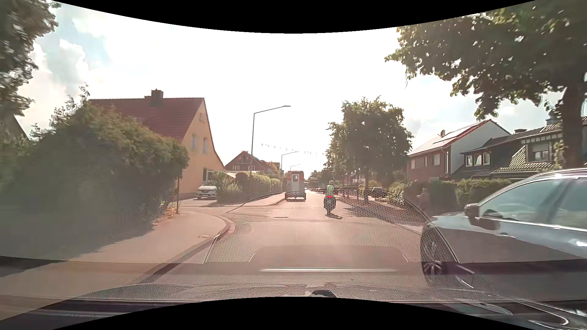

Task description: Follow the waypoints while adhering to traffic rules and regulations

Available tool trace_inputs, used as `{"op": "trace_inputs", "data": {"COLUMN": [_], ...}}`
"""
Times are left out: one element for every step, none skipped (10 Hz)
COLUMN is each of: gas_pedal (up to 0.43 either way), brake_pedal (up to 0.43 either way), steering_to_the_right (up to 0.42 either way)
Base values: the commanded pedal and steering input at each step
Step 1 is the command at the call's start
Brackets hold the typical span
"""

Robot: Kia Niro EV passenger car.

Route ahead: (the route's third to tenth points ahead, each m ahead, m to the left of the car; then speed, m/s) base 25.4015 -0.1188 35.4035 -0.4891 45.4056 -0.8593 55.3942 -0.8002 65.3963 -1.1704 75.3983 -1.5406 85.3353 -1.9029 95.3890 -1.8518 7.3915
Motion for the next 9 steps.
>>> {"op": "trace_inputs", "data": {"gas_pedal": [0.118, 0.118, 0.118, 0.110, 0.110, 0.110, 0.110, 0.110, 0.110], "brake_pedal": [0.000, 0.000, 0.000, 0.000, 0.000, 0.000, 0.000, 0.000, 0.000], "steering_to_the_right": [0.029, 0.030, 0.033, 0.037, 0.039, 0.041, 0.041, 0.041, 0.041]}}
